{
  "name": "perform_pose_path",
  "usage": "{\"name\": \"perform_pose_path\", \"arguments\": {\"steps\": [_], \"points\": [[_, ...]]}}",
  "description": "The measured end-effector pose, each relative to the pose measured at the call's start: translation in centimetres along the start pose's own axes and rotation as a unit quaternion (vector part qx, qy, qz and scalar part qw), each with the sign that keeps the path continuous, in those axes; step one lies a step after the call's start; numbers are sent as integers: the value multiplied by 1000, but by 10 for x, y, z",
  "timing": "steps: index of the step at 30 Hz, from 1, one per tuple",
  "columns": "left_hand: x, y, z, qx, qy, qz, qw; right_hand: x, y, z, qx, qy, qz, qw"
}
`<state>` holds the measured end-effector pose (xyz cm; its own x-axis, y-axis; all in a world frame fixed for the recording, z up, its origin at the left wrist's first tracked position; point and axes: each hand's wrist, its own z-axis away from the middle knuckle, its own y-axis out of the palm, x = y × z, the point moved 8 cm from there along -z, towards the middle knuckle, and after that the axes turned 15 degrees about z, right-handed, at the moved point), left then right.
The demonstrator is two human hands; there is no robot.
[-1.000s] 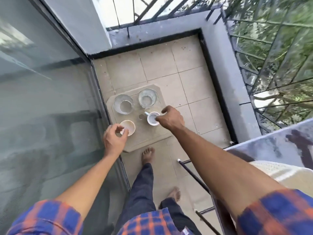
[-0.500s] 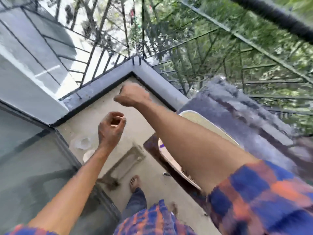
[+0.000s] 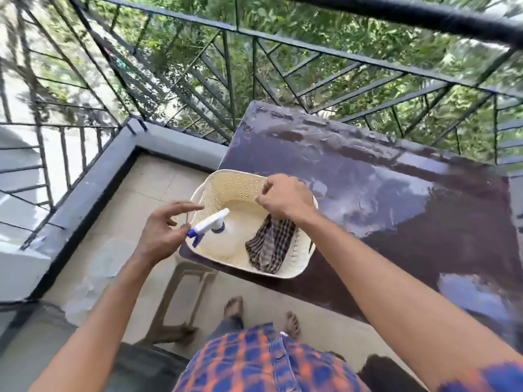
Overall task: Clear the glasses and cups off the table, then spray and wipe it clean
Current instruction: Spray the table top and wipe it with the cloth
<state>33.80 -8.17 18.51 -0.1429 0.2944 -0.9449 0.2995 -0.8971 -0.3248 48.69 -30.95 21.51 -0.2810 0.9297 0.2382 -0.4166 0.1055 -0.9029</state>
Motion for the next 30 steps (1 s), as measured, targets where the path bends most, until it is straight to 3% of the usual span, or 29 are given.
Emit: {"name": "perform_pose_path", "arguments": {"steps": [5, 8, 14, 18, 21, 26, 28, 30], "points": [[-4, 6, -12, 119, 85, -125, 981, -34, 79, 14, 98, 61, 30, 993], [-16, 18, -27, 201, 133, -191, 952, -31, 104, 17, 104, 91, 44, 989], [-39, 67, -42, 406, 179, -189, 876, -20, 137, 15, 110, 134, 57, 983], [-29, 99, -48, 548, 122, -180, 808, -20, 143, 9, 90, 157, 83, 980], [-20, 118, -49, 606, 85, -133, 780, -20, 142, 5, 48, 153, 88, 983], [-14, 133, -50, 601, 15, -7, 799, -24, 138, 6, 43, 143, 67, 987], [-12, 124, -70, 515, 14, -1, 857, -27, 138, 4, 51, 140, 52, 987], [-11, 105, -90, 382, 15, 5, 924, -30, 137, 2, 51, 144, 37, 988]]}}
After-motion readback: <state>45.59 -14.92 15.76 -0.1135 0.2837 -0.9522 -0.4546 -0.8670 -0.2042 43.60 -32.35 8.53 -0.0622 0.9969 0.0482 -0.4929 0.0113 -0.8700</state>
